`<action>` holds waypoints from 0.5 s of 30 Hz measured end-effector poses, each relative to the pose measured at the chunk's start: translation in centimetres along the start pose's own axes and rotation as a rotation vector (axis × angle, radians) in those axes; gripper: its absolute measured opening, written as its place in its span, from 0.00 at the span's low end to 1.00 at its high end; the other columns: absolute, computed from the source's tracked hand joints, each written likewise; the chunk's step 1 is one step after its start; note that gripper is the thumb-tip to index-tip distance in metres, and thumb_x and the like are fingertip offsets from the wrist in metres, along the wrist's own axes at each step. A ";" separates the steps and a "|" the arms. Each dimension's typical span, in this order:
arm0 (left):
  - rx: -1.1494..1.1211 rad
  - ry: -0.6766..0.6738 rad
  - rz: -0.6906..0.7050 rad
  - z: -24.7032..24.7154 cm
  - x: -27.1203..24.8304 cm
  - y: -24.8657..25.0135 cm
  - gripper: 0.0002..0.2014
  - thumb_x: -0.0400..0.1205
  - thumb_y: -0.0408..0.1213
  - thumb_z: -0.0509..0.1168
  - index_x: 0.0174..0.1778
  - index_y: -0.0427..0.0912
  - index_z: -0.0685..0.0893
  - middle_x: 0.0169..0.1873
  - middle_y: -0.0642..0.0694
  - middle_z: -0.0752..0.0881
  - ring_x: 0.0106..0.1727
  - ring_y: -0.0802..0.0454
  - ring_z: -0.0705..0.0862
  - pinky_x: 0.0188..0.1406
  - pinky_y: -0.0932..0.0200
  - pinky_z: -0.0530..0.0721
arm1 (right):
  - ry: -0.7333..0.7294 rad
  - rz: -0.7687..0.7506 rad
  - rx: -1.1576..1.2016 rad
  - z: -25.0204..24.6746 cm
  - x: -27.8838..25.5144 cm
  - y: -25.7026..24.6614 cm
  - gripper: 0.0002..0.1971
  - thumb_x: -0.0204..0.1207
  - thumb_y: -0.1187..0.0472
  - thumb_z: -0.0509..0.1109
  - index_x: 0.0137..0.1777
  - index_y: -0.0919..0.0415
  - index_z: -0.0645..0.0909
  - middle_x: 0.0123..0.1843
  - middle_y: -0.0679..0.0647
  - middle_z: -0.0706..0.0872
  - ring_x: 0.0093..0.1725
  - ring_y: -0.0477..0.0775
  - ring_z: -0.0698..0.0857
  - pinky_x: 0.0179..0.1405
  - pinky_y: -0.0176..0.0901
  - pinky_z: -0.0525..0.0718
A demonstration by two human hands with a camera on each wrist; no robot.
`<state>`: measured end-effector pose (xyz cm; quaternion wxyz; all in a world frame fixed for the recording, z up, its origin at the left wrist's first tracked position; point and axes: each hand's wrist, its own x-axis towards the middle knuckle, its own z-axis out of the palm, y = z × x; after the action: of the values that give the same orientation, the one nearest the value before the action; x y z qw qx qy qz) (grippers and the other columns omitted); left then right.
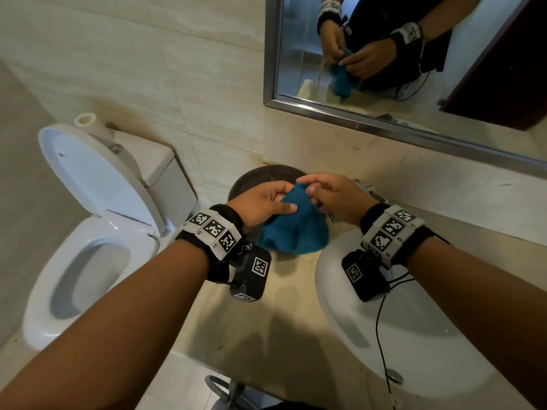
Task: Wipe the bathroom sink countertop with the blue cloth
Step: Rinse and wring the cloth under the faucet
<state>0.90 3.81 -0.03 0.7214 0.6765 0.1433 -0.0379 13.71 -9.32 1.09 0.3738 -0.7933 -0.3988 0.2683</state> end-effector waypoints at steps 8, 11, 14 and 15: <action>-0.089 0.224 0.073 -0.5 0.2 -1.0 0.06 0.82 0.26 0.61 0.51 0.39 0.80 0.42 0.44 0.85 0.41 0.56 0.87 0.42 0.62 0.85 | -0.180 0.038 0.098 0.6 -1.0 0.8 0.12 0.73 0.63 0.73 0.54 0.57 0.77 0.45 0.53 0.87 0.42 0.50 0.86 0.44 0.41 0.85; 0.001 0.247 0.043 -1.1 0.5 -2.2 0.06 0.83 0.28 0.61 0.48 0.44 0.79 0.42 0.46 0.84 0.45 0.53 0.85 0.49 0.58 0.85 | -0.165 0.096 0.161 1.3 -0.1 1.2 0.11 0.72 0.65 0.73 0.52 0.58 0.76 0.44 0.54 0.84 0.42 0.50 0.84 0.45 0.42 0.83; 0.052 0.298 -0.017 -1.9 1.1 -4.1 0.06 0.84 0.30 0.60 0.47 0.47 0.78 0.42 0.45 0.82 0.47 0.51 0.84 0.53 0.56 0.85 | -0.231 0.191 0.246 2.2 1.1 2.2 0.11 0.72 0.69 0.71 0.52 0.59 0.76 0.45 0.58 0.83 0.45 0.53 0.83 0.50 0.48 0.82; 0.070 0.327 -0.033 -2.2 1.4 -4.8 0.06 0.83 0.30 0.61 0.47 0.47 0.79 0.43 0.45 0.83 0.50 0.47 0.83 0.59 0.49 0.83 | -0.258 0.236 0.288 2.5 1.6 2.7 0.13 0.72 0.72 0.70 0.53 0.60 0.75 0.44 0.57 0.83 0.44 0.52 0.83 0.48 0.44 0.82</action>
<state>0.68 5.74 -5.11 0.6637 0.6959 0.2684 0.0556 13.92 -8.18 -2.73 0.3949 -0.7321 -0.3053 0.4636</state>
